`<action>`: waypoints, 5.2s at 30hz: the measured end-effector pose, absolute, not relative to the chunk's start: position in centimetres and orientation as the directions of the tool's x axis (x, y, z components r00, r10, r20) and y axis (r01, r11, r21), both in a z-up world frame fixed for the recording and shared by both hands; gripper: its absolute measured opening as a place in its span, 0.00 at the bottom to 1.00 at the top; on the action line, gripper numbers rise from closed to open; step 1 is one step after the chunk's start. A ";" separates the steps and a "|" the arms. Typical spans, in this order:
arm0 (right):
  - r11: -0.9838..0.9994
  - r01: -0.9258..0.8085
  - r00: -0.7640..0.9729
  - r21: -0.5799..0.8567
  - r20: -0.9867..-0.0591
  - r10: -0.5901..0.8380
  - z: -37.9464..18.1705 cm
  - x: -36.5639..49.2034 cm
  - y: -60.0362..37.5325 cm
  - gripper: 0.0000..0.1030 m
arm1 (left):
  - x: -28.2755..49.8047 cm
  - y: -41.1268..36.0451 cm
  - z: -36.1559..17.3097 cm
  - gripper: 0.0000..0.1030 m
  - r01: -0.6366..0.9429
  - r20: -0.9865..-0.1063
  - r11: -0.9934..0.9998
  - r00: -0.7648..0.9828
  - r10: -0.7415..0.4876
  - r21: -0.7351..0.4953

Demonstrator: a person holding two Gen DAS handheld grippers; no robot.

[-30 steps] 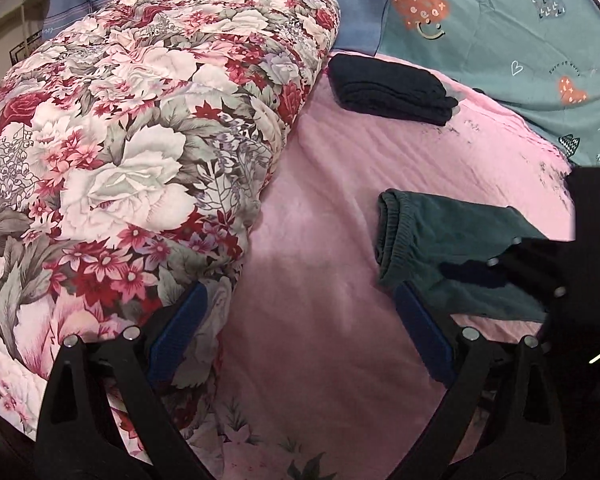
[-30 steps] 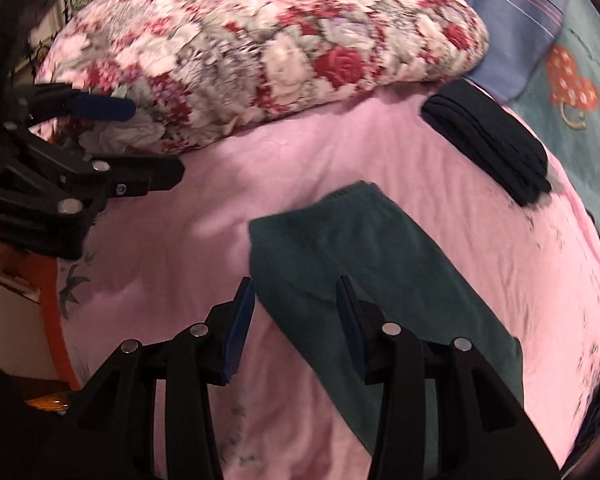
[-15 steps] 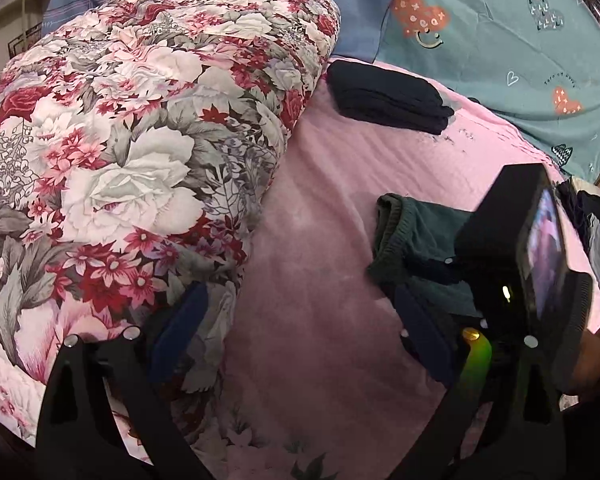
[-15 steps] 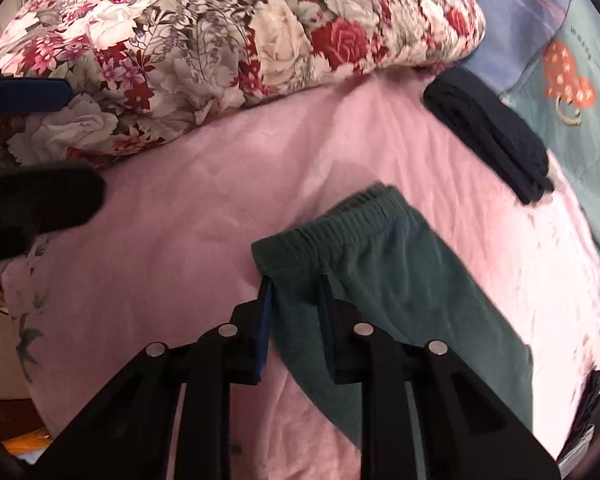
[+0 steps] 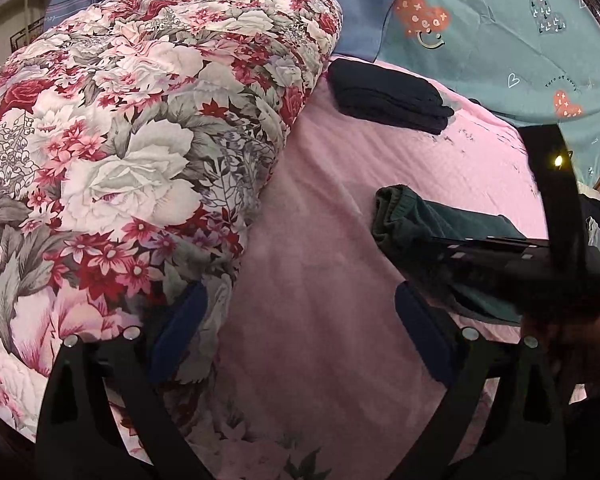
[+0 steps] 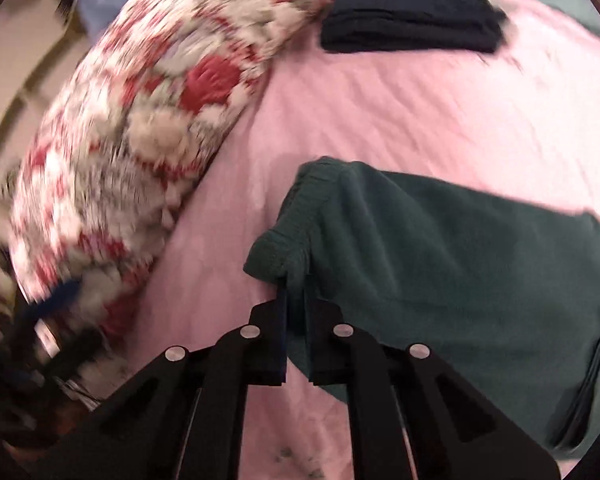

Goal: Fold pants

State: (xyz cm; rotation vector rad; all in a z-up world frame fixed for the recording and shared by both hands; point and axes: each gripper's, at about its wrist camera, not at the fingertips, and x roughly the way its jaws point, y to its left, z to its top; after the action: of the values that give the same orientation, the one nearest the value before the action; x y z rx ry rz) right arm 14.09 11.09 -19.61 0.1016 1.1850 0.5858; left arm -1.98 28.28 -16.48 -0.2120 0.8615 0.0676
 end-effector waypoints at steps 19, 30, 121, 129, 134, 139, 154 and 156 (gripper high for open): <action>0.803 -0.595 0.395 -0.031 -0.882 0.258 -21.1 12.1 17.6 0.16 | -2.1 27.7 -15.6 0.95 -0.153 -0.761 0.980 0.649 0.005 -0.124; 0.853 -0.337 0.420 0.399 -0.747 0.515 -11.8 13.3 2.3 0.12 | 1.8 20.7 -13.7 0.94 0.017 -0.731 0.993 0.675 -0.097 -0.116; 0.838 0.264 0.372 0.477 -0.852 0.368 -19.5 3.1 -33.3 0.24 | 7.8 -7.7 -23.4 0.94 0.580 -0.884 0.812 0.339 -0.322 -0.073; 0.882 0.207 0.412 0.424 -0.855 0.314 -16.5 1.7 -32.7 0.12 | 7.8 -7.9 -23.4 0.94 0.580 -0.883 0.810 0.335 -0.328 -0.081; 0.886 0.201 0.413 0.418 -0.856 0.311 -15.8 0.2 -33.1 0.12 | 7.6 -7.9 -23.5 0.94 0.587 -0.888 0.805 0.321 -0.328 -0.085; 0.895 0.262 0.342 0.362 -0.902 0.264 -20.3 0.6 -33.4 0.18 | 7.2 -7.0 -23.4 0.94 0.587 -0.892 0.805 0.318 -0.322 -0.081; 0.913 0.078 0.519 0.402 -0.798 0.307 -14.3 5.4 -29.7 0.32 | 7.2 -8.4 -22.2 0.94 0.606 -0.875 0.794 0.361 -0.324 -0.045; 0.908 0.059 0.502 0.414 -0.799 0.331 -15.5 6.7 -28.8 0.32 | 7.5 -8.2 -23.2 0.95 0.593 -0.886 0.804 0.342 -0.314 -0.056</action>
State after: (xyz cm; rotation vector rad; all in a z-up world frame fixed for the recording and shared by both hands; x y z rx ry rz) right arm 6.75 -28.76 -15.47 0.4186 1.0401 0.1704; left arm 7.53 -8.16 -23.18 0.2983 1.0703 -0.6005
